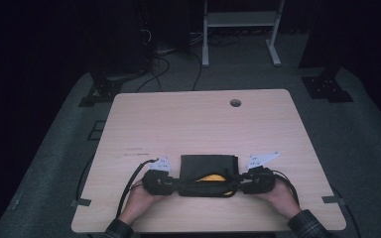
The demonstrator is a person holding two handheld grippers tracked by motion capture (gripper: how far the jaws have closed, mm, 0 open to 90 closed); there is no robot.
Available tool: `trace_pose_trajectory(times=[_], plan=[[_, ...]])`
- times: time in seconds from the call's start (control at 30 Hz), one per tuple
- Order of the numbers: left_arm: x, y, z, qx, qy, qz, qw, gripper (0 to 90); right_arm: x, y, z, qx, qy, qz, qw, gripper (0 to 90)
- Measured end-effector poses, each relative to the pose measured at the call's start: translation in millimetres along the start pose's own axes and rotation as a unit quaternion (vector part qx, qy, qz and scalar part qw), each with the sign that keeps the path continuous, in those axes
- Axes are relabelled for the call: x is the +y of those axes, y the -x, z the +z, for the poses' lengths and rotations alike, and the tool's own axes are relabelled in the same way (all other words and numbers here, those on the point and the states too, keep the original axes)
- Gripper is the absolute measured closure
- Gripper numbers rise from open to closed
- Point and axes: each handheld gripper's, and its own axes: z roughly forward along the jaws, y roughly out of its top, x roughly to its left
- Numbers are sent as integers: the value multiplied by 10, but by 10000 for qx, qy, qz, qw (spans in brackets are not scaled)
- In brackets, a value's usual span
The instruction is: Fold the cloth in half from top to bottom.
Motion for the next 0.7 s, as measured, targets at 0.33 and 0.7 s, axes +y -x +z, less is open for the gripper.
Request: trace_pose_trajectory(times=[0.33,0.7], plan=[[94,26,-309,15,541,30,9985,728,-104,-23,-483,-122,639,139,9978,686],[270,-21,10,57,490,56,9988,803,88,22,-198,-225,553,-82,9982,820]])
